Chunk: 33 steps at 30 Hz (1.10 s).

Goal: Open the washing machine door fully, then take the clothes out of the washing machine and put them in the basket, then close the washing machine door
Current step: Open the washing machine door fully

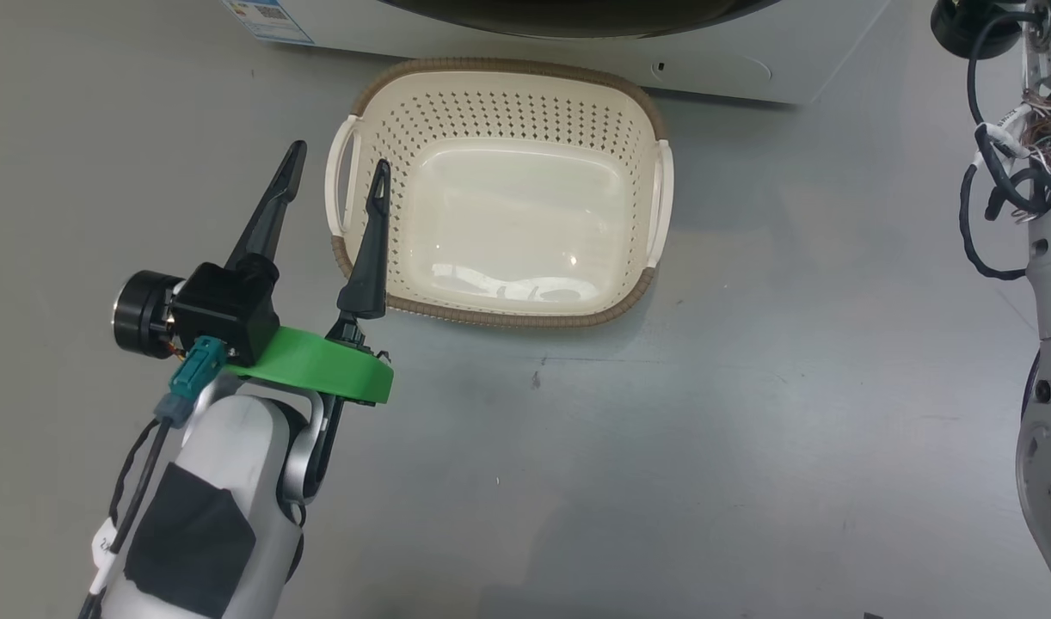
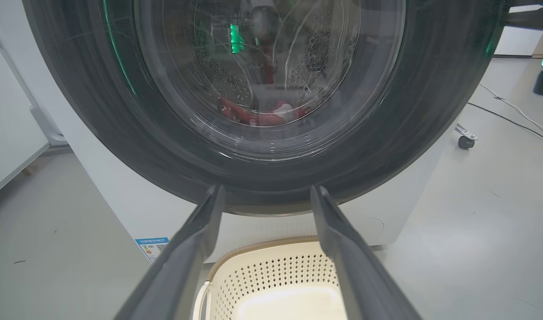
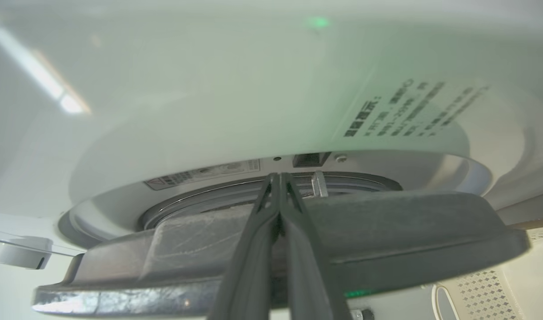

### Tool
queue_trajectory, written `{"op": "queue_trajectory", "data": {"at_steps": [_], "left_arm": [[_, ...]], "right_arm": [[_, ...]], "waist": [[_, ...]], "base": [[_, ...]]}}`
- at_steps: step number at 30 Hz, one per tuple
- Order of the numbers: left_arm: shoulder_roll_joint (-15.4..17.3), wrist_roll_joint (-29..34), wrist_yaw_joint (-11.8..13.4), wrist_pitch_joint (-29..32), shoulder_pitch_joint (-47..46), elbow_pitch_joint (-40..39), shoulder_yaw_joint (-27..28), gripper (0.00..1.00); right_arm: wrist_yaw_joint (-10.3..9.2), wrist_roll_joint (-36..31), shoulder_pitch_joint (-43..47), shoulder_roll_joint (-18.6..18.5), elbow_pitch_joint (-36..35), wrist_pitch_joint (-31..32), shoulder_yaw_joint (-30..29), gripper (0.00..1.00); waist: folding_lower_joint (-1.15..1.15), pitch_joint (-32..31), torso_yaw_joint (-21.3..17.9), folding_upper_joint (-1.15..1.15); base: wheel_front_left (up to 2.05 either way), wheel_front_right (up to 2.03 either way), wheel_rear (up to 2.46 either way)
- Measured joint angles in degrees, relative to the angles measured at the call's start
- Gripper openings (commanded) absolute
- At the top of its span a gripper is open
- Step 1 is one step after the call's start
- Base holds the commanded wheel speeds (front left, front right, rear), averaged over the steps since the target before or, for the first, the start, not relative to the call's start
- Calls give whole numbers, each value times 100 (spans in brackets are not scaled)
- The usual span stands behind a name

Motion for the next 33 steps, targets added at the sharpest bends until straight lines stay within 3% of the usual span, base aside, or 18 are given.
{"op": "queue_trajectory", "data": {"at_steps": [13, 21, 33], "left_arm": [[-15, 49, -40, -16, -25, 116, 33, 100], [-26, 38, -47, -16, -28, 144, 134, 100], [-21, 78, -91, -16, -8, 324, 192, 100]], "right_arm": [[204, 185, -31, -69, 267, 572, 73, 0], [476, 369, 96, -110, 421, 1063, 187, 0], [715, 515, 578, 134, 520, 1716, 486, 0]], "waist": [[0, -16, -20, 0], [0, -131, -81, 0], [0, -437, -184, 0]], "base": [[0, 0, 0], [0, 0, 0], [0, 0, 0]]}}
